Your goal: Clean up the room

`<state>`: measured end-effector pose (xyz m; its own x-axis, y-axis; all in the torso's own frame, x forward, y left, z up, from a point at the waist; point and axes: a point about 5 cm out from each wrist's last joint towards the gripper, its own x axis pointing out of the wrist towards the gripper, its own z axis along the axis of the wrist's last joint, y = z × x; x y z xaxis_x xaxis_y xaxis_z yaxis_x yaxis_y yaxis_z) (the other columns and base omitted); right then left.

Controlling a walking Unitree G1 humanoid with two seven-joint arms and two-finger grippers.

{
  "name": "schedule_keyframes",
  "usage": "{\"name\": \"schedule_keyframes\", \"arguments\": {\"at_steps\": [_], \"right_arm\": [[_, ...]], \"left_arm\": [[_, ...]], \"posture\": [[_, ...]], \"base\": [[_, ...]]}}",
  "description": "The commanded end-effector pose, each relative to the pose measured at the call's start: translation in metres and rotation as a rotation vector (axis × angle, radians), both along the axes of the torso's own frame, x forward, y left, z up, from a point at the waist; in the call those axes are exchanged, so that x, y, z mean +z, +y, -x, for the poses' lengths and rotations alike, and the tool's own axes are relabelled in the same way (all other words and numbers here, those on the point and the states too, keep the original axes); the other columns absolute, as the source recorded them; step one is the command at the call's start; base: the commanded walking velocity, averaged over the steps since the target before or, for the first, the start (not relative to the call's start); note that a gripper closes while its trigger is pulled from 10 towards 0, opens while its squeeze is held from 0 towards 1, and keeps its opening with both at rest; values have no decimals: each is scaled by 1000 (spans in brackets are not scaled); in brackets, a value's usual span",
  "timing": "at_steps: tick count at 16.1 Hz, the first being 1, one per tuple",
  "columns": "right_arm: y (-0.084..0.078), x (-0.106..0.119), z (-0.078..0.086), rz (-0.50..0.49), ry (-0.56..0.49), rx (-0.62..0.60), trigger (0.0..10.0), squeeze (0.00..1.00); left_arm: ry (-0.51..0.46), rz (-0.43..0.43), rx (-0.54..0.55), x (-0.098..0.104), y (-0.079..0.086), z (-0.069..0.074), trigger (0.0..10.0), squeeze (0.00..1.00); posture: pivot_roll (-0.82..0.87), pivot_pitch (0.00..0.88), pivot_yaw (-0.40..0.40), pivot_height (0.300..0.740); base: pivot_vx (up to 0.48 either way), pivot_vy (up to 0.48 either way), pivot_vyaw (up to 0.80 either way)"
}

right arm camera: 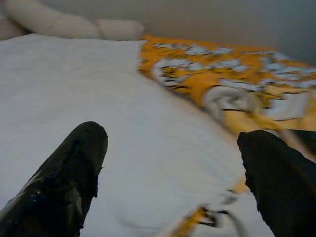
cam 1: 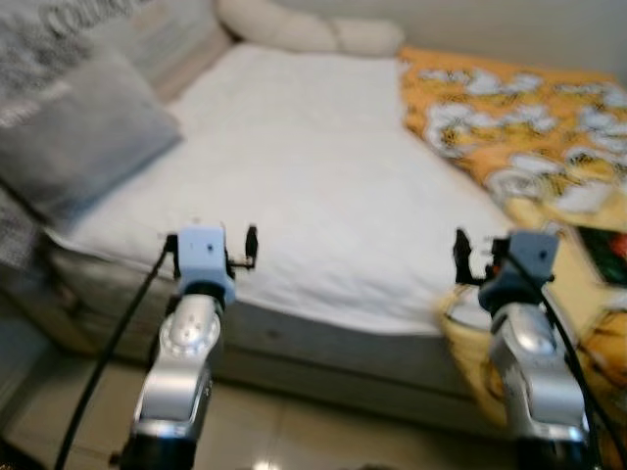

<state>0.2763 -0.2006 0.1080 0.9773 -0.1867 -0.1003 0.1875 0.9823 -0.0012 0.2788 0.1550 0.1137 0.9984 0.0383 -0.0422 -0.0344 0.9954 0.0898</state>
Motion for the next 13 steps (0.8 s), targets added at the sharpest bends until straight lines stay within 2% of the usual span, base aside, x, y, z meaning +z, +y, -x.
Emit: {"name": "schedule_keyframes", "arguments": {"at_steps": [1, 5, 7, 9, 11, 13], "right_arm": [[4, 1, -3, -57, 21, 19, 10000, 1000], [6, 1, -3, -36, 21, 23, 10000, 1000], [7, 2, -4, -4, 8, 59, 10000, 1000], [8, 3, -4, -14, 0, 68, 10000, 1000], [8, 2, -3, -31, -2, 74, 10000, 1000], [4, 0, 0, -18, 10, 39, 10000, 1000]], "left_arm": [[-9, -11, 12, 3, 2, 0, 10000, 600], [9, -17, 27, -4, 5, 6, 10000, 596], [11, -18, 30, -4, 5, 6, 10000, 596], [9, -17, 30, -4, 4, 6, 10000, 596], [-4, 31, 27, -2, 3, 7, 10000, 569], [-6, 12, -9, -2, 2, 6, 10000, 569]], "posture": [[15, 0, -12, 740], [17, 0, -17, 740], [18, 0, -21, 740], [24, 0, -24, 740], [20, 0, -19, 740], [4, 0, -4, 740]], "base": [[0, -480, 0], [0, -480, 0], [0, -480, 0], [0, -480, 0], [0, 0, 0], [0, 0, 0]]}}
